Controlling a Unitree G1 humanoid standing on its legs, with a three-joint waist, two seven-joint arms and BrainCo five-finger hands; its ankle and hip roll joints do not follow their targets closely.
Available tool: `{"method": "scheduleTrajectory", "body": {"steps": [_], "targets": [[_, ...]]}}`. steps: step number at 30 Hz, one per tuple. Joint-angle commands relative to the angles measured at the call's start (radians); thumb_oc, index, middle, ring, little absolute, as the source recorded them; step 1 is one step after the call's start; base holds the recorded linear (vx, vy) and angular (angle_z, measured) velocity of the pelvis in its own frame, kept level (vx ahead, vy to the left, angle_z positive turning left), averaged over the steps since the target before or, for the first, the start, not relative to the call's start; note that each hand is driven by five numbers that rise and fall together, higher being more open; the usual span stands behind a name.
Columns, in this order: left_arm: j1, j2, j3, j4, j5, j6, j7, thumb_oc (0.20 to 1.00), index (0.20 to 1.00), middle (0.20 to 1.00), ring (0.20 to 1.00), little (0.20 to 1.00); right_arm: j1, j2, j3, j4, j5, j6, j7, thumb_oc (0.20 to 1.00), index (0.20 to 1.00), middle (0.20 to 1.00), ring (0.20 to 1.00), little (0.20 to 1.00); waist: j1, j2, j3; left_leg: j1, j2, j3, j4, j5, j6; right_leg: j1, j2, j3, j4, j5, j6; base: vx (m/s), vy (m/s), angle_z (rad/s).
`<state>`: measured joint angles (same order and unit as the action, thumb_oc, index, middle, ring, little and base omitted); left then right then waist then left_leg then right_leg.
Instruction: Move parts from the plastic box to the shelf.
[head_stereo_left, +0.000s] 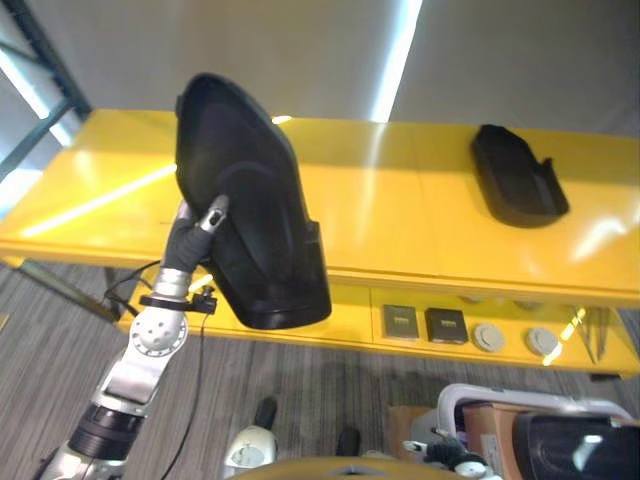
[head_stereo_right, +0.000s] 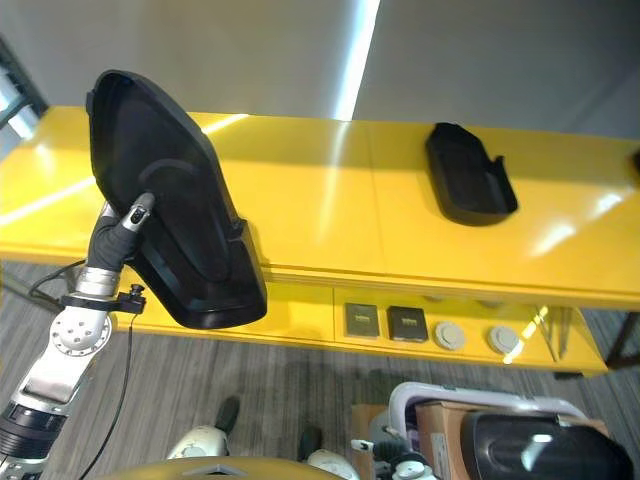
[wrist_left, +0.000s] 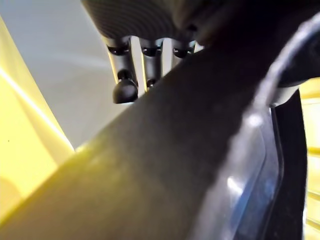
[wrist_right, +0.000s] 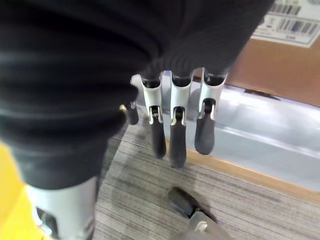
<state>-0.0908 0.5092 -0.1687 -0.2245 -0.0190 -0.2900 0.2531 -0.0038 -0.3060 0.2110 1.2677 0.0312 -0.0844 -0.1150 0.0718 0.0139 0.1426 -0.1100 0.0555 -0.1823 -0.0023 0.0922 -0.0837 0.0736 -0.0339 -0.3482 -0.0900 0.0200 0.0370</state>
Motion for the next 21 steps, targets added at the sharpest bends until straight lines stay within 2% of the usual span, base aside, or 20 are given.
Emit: {"method": "scheduleTrajectory", "body": {"steps": [1,4,5,6,7,8,9,10,11,12,14,16,18,21], "targets": [[-0.141,0.022,0.071,-0.049,-0.025,-0.041,0.02,0.2,0.2,0.2,0.2,0.2,-0.016,0.008,-0.036,0.005,0.012,0.0,-0.034,1.0,1.0,1.0,1.0,1.0,-0.017,-0.025,-0.018,-0.034,-0.032,0.102,-0.025,-0.009,0.005,0.025,-0.098,-0.017,0.05,-0.064,0.081,0.07,0.016,0.83],[-0.158,0.026,0.059,-0.035,-0.019,-0.029,0.014,0.2,0.2,0.2,0.2,0.2,-0.013,0.018,-0.045,0.002,0.037,-0.001,-0.03,1.0,1.0,1.0,1.0,1.0,-0.013,-0.029,-0.042,-0.022,-0.044,0.123,-0.028,-0.025,0.023,0.037,-0.1,-0.03,0.064,-0.082,0.083,0.17,0.065,0.27],[-0.17,0.034,0.043,-0.027,-0.014,-0.019,0.01,0.2,0.2,0.2,0.2,0.2,-0.011,0.029,-0.041,-0.001,0.037,-0.002,-0.031,1.0,1.0,1.0,1.0,1.0,-0.015,-0.042,-0.054,0.011,-0.055,0.123,-0.027,-0.053,0.045,0.028,-0.116,-0.016,0.152,-0.104,0.092,0.21,0.095,-0.11],[-0.171,0.034,0.042,-0.027,-0.014,-0.019,0.01,0.2,0.2,0.2,0.2,0.2,-0.012,0.029,-0.042,-0.001,0.037,-0.002,-0.031,1.0,1.0,1.0,1.0,1.0,-0.014,-0.042,-0.054,0.008,-0.056,0.124,-0.027,-0.05,0.047,0.023,-0.117,-0.016,0.155,-0.102,0.093,0.2,0.126,-0.09],[-0.177,0.043,0.042,-0.029,-0.014,-0.016,0.007,0.2,0.2,0.2,0.2,0.2,-0.015,0.038,-0.045,-0.007,0.042,-0.002,-0.031,1.0,1.0,1.0,1.0,1.0,-0.018,-0.044,-0.052,0.022,-0.057,0.133,-0.032,-0.061,0.058,-0.001,-0.132,-0.002,0.226,-0.1,0.103,0.08,0.125,-0.02],[-0.183,0.05,0.043,-0.024,-0.017,-0.016,0.01,0.2,0.2,0.2,0.2,0.2,-0.019,0.051,-0.058,-0.022,0.06,-0.006,-0.032,1.0,1.0,1.0,1.0,1.0,-0.029,-0.046,-0.049,0.038,-0.06,0.149,-0.038,-0.071,0.072,-0.044,-0.161,0.021,0.31,-0.06,0.133,0.15,0.199,-0.22],[-0.198,0.06,0.027,-0.014,-0.028,-0.016,0.01,0.2,0.2,0.2,0.2,0.2,-0.033,0.069,-0.053,-0.043,0.072,-0.007,-0.032,1.0,1.0,1.0,1.0,1.0,-0.059,-0.036,-0.028,0.066,-0.057,0.151,-0.052,-0.07,0.087,-0.121,-0.154,0.115,0.441,-0.007,0.173,0.12,0.175,-0.36],[-0.203,0.064,0.024,-0.013,-0.034,-0.017,0.007,0.2,0.2,0.2,0.2,0.2,-0.042,0.078,-0.046,-0.048,0.069,-0.006,-0.034,1.0,1.0,1.0,1.0,1.0,-0.067,-0.023,-0.024,0.068,-0.045,0.15,-0.065,-0.062,0.085,-0.16,-0.134,0.166,0.455,-0.014,0.174,0.12,0.097,-0.28],[-0.209,0.067,0.019,-0.003,-0.051,-0.021,0.003,0.2,0.2,0.2,0.2,0.2,-0.05,0.084,-0.034,-0.055,0.062,-0.007,-0.037,1.0,1.0,1.0,1.0,1.0,-0.073,-0.017,-0.023,0.071,-0.038,0.153,-0.077,-0.063,0.077,-0.17,-0.126,0.195,0.399,-0.042,0.162,0.1,-0.017,-0.11],[-0.217,0.063,0.015,0.011,-0.074,-0.022,0.0,0.2,0.2,0.2,0.2,0.2,-0.052,0.088,-0.025,-0.053,0.055,-0.005,-0.039,1.0,1.0,1.0,1.0,1.0,-0.072,-0.012,-0.025,0.069,-0.03,0.156,-0.084,-0.065,0.066,-0.168,-0.145,0.198,0.313,-0.061,0.148,0.14,-0.086,-0.14],[-0.228,0.051,0.01,0.034,-0.129,-0.035,-0.005,0.2,0.2,0.2,0.2,0.2,-0.047,0.095,-0.011,-0.05,0.041,0.001,-0.041,1.0,1.0,1.0,1.0,1.0,-0.073,-0.013,-0.026,0.077,-0.015,0.158,-0.085,-0.078,0.051,-0.156,-0.173,0.183,0.171,-0.021,0.136,0.15,-0.138,-0.31],[-0.232,0.051,0.013,0.067,-0.145,-0.028,-0.009,0.2,0.2,0.2,0.2,0.2,-0.025,0.111,0.0,-0.045,0.03,0.006,-0.044,1.0,1.0,1.0,1.0,1.0,-0.083,-0.034,-0.032,0.088,-0.014,0.175,-0.085,-0.08,0.042,-0.127,-0.164,0.188,0.111,-0.015,0.135,0.12,-0.108,-0.15],[-0.247,0.035,0.017,0.097,-0.155,-0.027,-0.003,0.2,0.2,0.2,0.2,0.2,-0.026,0.109,0.004,-0.029,0.014,0.012,-0.047,1.0,1.0,1.0,1.0,1.0,-0.086,-0.039,-0.035,0.074,-0.005,0.186,-0.085,-0.07,0.03,-0.11,-0.149,0.182,0.071,-0.006,0.13,0.05,-0.139,0.01],[-0.313,0.027,-0.006,0.207,-0.167,-0.006,0.005,0.2,0.2,0.2,0.2,0.2,-0.002,0.092,0.008,-0.011,-0.007,0.018,-0.041,1.0,1.0,1.0,1.0,1.0,-0.114,-0.03,-0.046,0.065,0.015,0.191,-0.085,-0.062,0.01,-0.072,-0.125,0.157,0.004,0.009,0.12,0.08,-0.126,0.15]]}}
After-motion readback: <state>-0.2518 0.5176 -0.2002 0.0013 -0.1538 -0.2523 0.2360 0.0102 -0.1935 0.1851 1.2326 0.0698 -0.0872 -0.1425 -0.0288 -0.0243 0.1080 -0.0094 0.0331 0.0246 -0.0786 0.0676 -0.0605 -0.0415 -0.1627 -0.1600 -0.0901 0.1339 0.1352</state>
